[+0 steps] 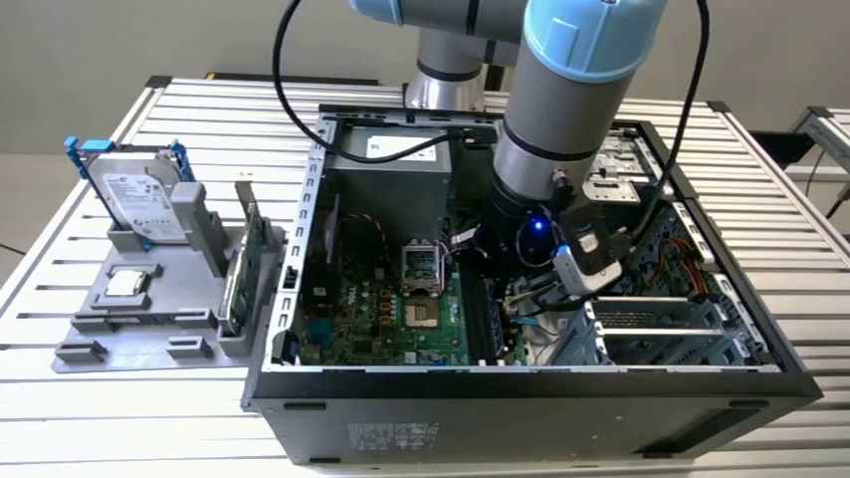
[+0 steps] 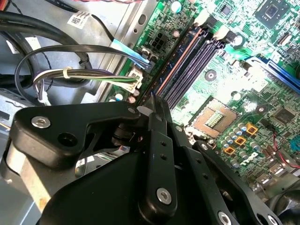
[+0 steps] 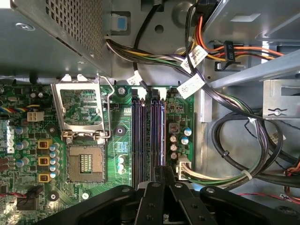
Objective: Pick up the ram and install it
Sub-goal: 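Press down the ram until it locks into place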
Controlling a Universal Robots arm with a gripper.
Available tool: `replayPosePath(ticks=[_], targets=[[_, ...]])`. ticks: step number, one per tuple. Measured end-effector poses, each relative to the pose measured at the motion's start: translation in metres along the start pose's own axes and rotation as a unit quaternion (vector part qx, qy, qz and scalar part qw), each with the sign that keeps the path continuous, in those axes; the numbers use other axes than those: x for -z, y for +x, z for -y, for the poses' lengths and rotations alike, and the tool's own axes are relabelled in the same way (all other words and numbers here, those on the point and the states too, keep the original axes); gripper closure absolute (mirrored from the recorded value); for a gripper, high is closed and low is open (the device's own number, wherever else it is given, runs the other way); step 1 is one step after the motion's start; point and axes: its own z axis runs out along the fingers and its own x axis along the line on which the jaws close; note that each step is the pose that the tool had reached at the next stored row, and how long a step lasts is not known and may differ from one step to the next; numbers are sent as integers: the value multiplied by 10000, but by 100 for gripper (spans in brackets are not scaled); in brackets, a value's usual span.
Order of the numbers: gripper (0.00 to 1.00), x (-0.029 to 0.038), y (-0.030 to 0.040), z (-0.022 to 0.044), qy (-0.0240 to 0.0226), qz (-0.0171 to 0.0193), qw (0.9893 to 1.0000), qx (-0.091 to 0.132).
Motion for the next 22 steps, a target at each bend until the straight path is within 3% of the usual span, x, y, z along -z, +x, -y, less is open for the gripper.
replayPosePath(ticks=[4, 9, 18, 22], targets=[[100, 0, 0, -3, -4, -4, 9995, 318], [100, -1, 0, -9, -10, -9, 9972, 749], [100, -1, 0, -13, -18, -16, 9909, 1345], [100, 0, 0, -13, -22, -20, 9871, 1603]])
